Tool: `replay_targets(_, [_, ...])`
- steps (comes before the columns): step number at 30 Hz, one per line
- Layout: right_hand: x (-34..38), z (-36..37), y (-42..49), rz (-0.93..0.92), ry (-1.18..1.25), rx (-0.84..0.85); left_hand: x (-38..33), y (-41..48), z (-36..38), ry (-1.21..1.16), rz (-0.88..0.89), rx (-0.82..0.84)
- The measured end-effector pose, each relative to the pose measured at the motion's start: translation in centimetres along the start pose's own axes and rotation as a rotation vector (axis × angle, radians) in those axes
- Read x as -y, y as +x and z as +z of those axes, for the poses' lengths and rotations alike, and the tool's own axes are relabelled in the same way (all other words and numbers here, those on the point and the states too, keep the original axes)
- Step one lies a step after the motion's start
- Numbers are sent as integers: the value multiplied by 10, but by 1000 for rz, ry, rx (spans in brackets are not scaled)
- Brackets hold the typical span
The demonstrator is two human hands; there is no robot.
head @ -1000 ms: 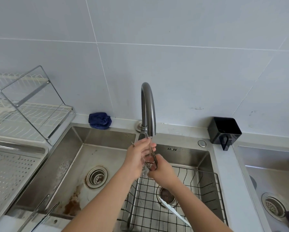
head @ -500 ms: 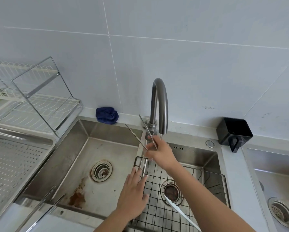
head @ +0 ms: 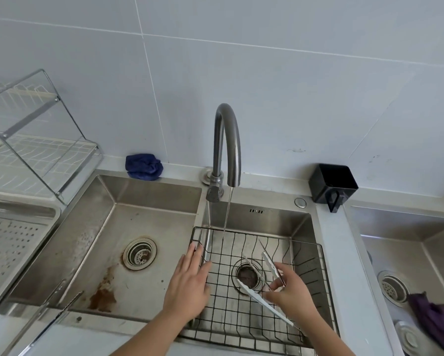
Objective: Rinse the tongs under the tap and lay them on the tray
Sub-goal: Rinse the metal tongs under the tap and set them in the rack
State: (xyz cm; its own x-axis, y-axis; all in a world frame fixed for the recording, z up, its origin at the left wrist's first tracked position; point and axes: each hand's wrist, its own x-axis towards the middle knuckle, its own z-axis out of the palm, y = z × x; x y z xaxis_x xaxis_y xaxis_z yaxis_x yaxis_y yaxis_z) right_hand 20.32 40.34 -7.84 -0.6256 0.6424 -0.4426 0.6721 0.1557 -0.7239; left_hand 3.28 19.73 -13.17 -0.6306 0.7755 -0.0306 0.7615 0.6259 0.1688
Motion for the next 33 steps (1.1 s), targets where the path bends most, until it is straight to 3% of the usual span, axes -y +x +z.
replay_targets(8, [-15, 8, -9, 12, -363, -39, 1, 1, 3, 26, 0, -27])
replay_targets(15, [-49, 19, -27, -31, -675, -186, 0, 0, 2, 1, 11, -58])
replay_targets(22, [-43, 46, -41, -323, -675, -342, -3, 0, -2, 24, 16, -33])
replay_targets(33, [-18, 64, -32, -360, -758, -267, -2, 3, -3, 22, 25, 12])
